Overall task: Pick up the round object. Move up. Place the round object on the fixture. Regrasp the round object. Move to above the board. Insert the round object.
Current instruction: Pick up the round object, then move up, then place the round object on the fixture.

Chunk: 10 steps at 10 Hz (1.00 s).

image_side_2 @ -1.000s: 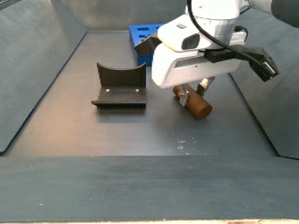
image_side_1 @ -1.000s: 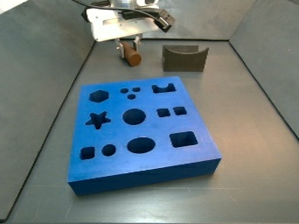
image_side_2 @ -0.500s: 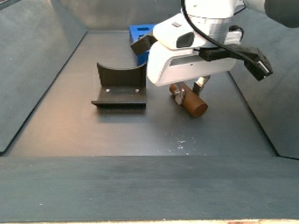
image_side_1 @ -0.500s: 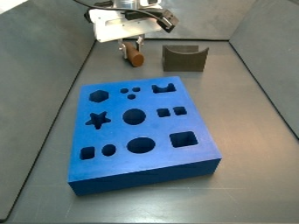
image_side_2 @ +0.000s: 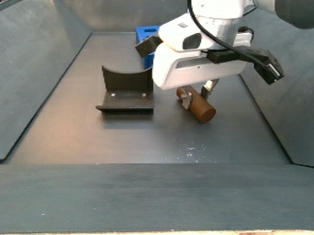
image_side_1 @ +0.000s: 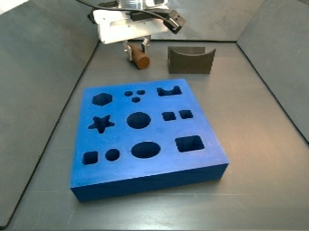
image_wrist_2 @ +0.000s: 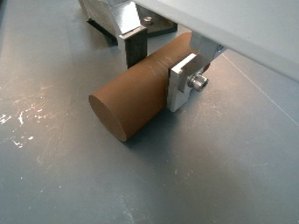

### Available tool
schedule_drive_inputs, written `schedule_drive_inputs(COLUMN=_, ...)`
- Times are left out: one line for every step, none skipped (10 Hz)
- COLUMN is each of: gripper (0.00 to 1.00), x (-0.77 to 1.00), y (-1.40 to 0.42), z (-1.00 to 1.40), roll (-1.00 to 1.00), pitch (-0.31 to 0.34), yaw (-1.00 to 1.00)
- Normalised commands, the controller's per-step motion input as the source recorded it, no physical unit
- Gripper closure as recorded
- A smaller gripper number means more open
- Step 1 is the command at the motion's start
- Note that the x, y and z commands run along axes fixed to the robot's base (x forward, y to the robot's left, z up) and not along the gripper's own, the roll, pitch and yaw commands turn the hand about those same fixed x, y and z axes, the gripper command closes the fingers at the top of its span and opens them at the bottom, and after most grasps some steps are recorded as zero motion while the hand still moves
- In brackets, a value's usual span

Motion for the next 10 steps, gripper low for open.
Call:
schedule_drive_inputs(gripper=1.00, x=0.00, y=0.00, z=0.00, roll=0.00, pitch=0.000, yaw=0.00)
schedule_drive_inputs(gripper=1.00, x=0.00, y=0.00, z=0.00, roll=0.00, pitch=0.000, yaw=0.00)
schedule_drive_inputs(gripper=1.00, x=0.00, y=0.00, z=0.00, roll=0.00, pitch=0.000, yaw=0.00)
schedule_drive_inputs(gripper=1.00, x=0.00, y=0.00, z=0.00, roll=0.00, pitch=0.000, yaw=0.00)
schedule_drive_inputs(gripper=1.00, x=0.00, y=0.00, z=0.00, roll=0.00, pitch=0.000, yaw=0.00)
schedule_drive_inputs(gripper=1.00, x=0.00, y=0.00, z=0.00, roll=0.00, pitch=0.000, yaw=0.00)
schedule_drive_inputs(gripper=1.00, x=0.00, y=0.00, z=0.42, roll=0.00, pitch=0.000, yaw=0.00)
schedule_drive_inputs(gripper=1.00, x=-0.03, y=-0.05, z=0.32, roll=0.00, pitch=0.039, yaw=-0.04)
schedule_drive_inputs(gripper=1.00, x=-0.04, y=-0.04, z=0.25, roll=0.02, pitch=0.041, yaw=-0.04)
schedule_drive_inputs(gripper=1.00, x=0.00, y=0.00, z=1.00, roll=0.00, pitch=0.000, yaw=0.00)
